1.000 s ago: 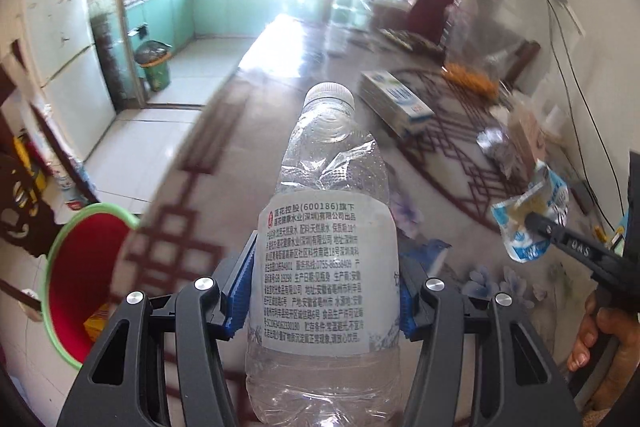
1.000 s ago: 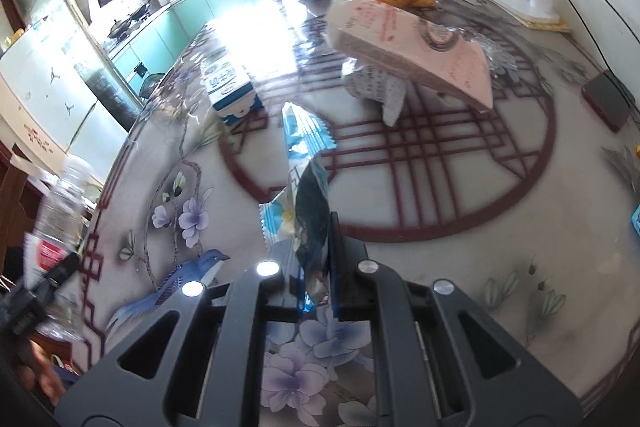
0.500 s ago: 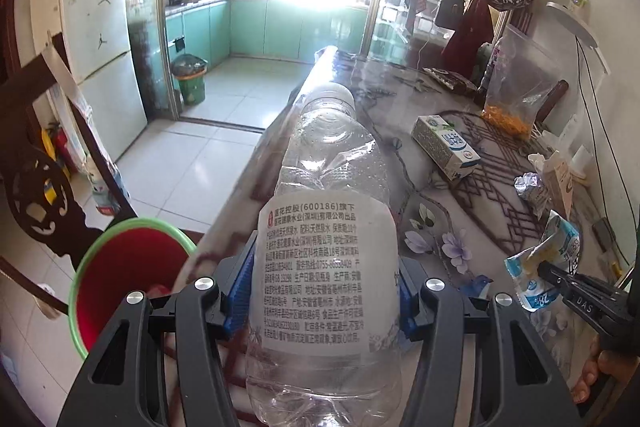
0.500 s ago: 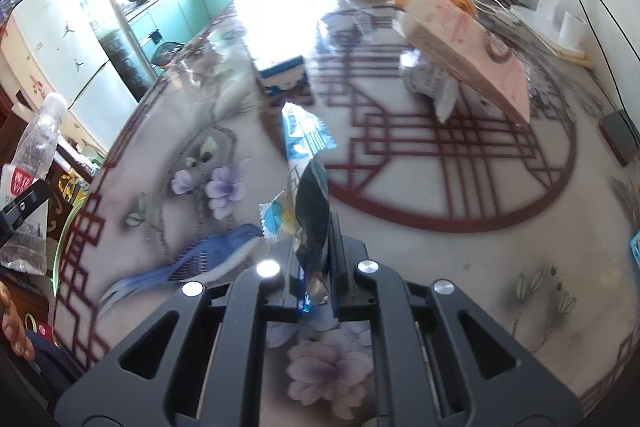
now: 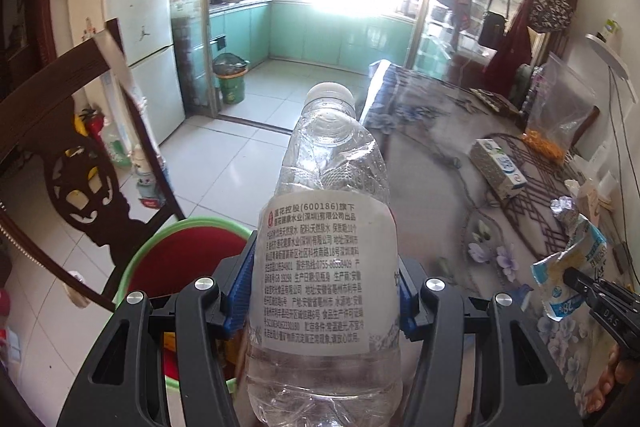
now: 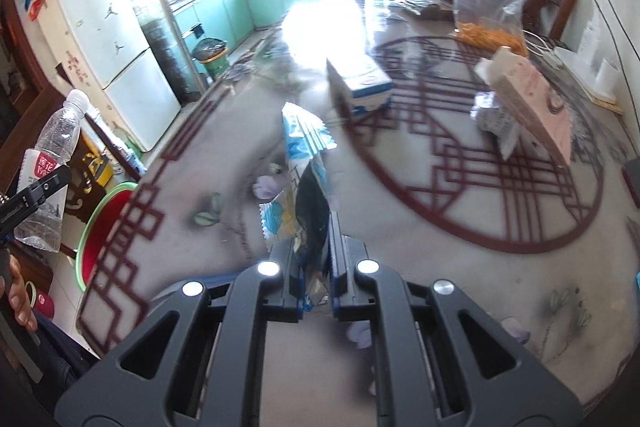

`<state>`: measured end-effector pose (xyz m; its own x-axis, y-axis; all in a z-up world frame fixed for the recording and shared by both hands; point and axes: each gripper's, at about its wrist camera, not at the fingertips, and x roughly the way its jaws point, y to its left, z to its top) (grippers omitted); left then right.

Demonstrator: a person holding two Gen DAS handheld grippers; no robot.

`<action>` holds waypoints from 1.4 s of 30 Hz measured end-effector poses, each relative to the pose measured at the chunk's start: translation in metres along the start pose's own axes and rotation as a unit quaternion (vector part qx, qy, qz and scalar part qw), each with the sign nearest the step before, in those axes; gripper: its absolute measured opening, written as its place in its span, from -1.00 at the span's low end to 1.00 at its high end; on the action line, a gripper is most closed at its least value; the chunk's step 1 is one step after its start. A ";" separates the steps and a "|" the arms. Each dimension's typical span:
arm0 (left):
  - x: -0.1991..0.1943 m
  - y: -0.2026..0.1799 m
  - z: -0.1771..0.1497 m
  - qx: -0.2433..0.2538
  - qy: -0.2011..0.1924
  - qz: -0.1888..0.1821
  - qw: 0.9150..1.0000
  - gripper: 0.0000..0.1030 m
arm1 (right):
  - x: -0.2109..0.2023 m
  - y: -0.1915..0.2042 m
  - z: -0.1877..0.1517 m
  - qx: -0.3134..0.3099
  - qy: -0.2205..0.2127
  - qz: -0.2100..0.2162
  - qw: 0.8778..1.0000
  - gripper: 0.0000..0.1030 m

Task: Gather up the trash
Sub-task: 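Carry the bottle and snack bag to the red bucket and open both tools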

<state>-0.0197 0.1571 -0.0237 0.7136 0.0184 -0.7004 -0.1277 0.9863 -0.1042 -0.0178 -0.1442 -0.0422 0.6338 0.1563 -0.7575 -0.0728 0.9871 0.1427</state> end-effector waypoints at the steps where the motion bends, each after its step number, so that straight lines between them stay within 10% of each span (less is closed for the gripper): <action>1: -0.001 0.006 -0.001 -0.003 -0.001 0.007 1.000 0.04 | 0.000 0.004 0.000 -0.002 0.000 0.005 1.000 -0.82; 28: 0.009 0.075 -0.011 -0.080 0.040 0.063 0.994 0.04 | 0.046 0.189 0.033 -0.080 0.051 0.206 0.974 -0.82; 42: 0.009 0.092 -0.014 -0.113 0.042 0.079 0.990 0.05 | 0.076 0.222 0.025 -0.091 0.104 0.226 0.964 -0.82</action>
<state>-0.0344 0.2460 -0.0494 0.6143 0.1459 -0.7755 -0.3897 0.9107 -0.1373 0.0336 0.0858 -0.0522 0.3392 0.5573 -0.7579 -0.4516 0.8032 0.3885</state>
